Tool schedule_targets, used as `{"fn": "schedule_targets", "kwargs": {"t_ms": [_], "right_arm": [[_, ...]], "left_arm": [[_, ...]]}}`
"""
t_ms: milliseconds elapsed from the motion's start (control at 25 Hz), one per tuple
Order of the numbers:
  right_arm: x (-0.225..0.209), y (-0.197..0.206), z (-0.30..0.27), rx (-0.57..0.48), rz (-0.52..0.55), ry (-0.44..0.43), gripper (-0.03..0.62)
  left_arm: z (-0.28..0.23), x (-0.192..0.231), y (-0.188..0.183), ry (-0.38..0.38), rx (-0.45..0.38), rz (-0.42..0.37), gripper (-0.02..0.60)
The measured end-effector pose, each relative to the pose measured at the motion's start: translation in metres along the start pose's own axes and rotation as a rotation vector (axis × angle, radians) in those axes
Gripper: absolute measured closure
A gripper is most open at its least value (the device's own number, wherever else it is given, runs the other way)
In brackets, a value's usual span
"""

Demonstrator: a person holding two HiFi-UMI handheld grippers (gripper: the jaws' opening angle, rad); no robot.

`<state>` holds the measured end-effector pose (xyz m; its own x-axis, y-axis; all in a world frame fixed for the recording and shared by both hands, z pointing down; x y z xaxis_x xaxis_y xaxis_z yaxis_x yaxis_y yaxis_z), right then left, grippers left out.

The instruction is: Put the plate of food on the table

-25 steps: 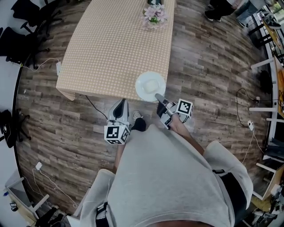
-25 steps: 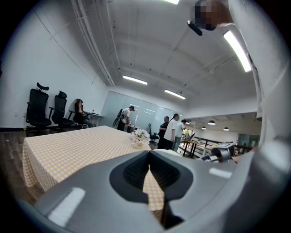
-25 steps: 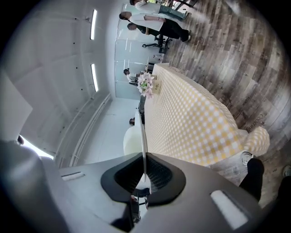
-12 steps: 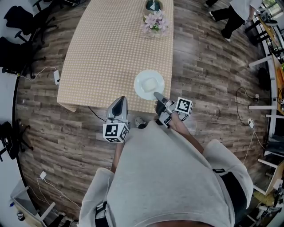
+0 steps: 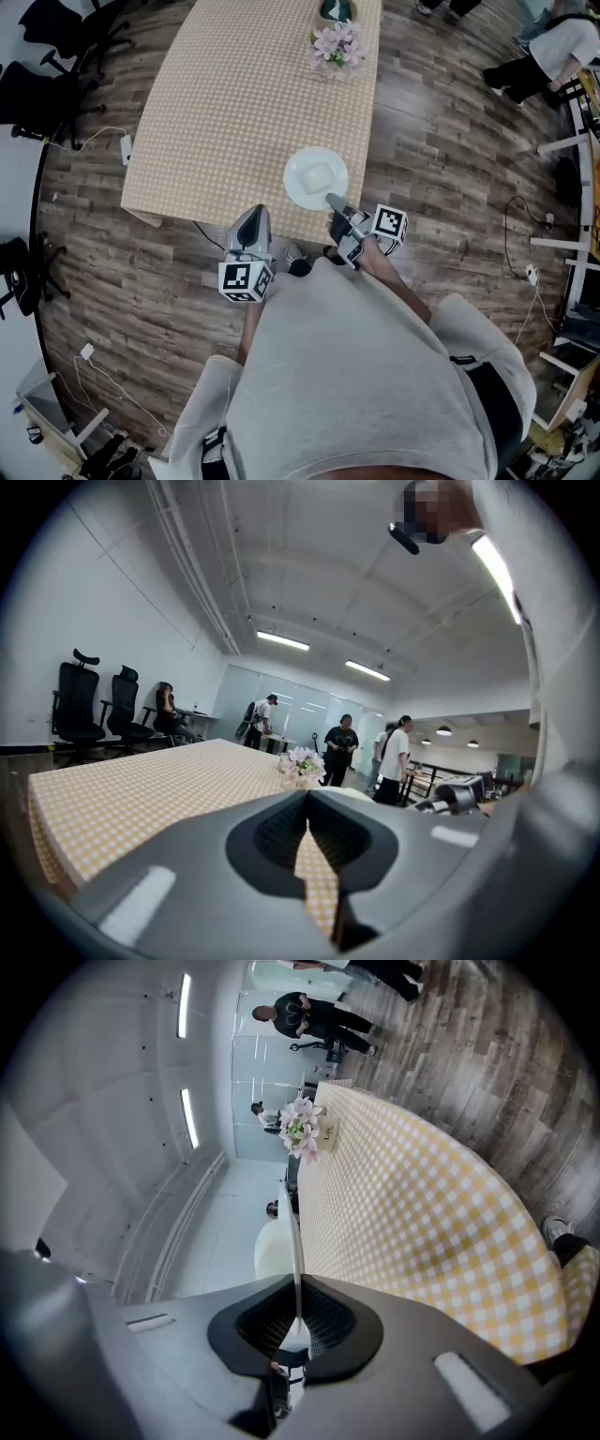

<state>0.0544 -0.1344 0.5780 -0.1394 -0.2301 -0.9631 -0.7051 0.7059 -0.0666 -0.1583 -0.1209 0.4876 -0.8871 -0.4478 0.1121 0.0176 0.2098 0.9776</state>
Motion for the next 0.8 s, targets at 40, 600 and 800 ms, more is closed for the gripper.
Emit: {"fn": "schedule_targets", "kwargs": {"t_ms": [40,600,800], "right_arm": [[0.000,-0.005,0.000,0.011,0.001,0.000,0.583],[-0.021,-0.038,0.007,0.096,-0.049,-0.012,0.583],[-0.041,-0.041,0.015,0.101,-0.053,0.095,0.583]], "left_arm": [[-0.002,-0.003,0.000,-0.014,0.001,0.004,0.572],[-0.022,-0.036,0.022,-0.083,0.072,0.063,0.572],[-0.025,-0.039,0.036,-0.087,0.107,0.095,0.572]]}}
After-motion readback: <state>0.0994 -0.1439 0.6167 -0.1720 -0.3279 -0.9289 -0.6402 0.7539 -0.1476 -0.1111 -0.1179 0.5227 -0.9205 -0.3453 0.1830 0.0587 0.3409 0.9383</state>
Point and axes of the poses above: the fingertips, and each gripper's own axes: z backward along the fingers, x to its left, y out of its underside, the point moved 4 cm from there along z, backward along the fingers, and after that the axes turned 7 degrees about -z, right-handed, at the moved point
